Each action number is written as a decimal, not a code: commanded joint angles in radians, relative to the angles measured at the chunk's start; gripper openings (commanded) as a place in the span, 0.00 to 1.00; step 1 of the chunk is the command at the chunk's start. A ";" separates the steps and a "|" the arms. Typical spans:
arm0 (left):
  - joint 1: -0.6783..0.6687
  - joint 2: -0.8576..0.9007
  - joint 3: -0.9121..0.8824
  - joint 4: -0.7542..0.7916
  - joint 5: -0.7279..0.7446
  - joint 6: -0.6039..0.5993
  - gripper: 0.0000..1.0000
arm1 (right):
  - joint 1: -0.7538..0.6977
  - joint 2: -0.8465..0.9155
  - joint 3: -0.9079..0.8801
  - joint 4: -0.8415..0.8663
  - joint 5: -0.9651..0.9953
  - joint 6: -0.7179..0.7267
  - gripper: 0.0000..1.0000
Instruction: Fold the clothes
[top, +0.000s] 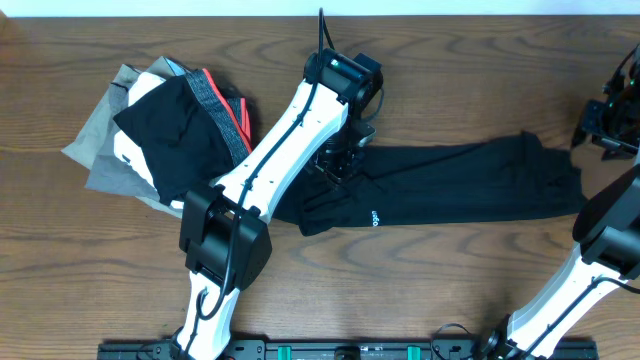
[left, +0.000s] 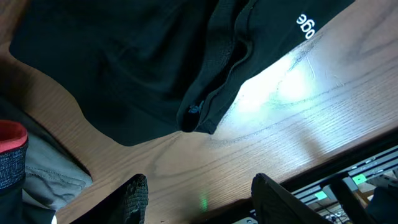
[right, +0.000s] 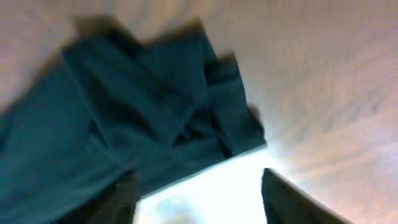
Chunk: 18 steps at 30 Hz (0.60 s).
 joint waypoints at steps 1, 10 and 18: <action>0.010 -0.032 0.007 -0.018 -0.026 -0.029 0.56 | -0.008 -0.028 -0.037 0.042 -0.026 0.018 0.75; 0.072 -0.177 0.008 -0.006 -0.136 -0.214 0.56 | -0.022 -0.026 -0.203 0.274 -0.499 -0.101 0.60; 0.089 -0.359 0.008 0.087 -0.125 -0.220 0.70 | 0.056 -0.026 -0.379 0.479 -0.179 0.028 0.63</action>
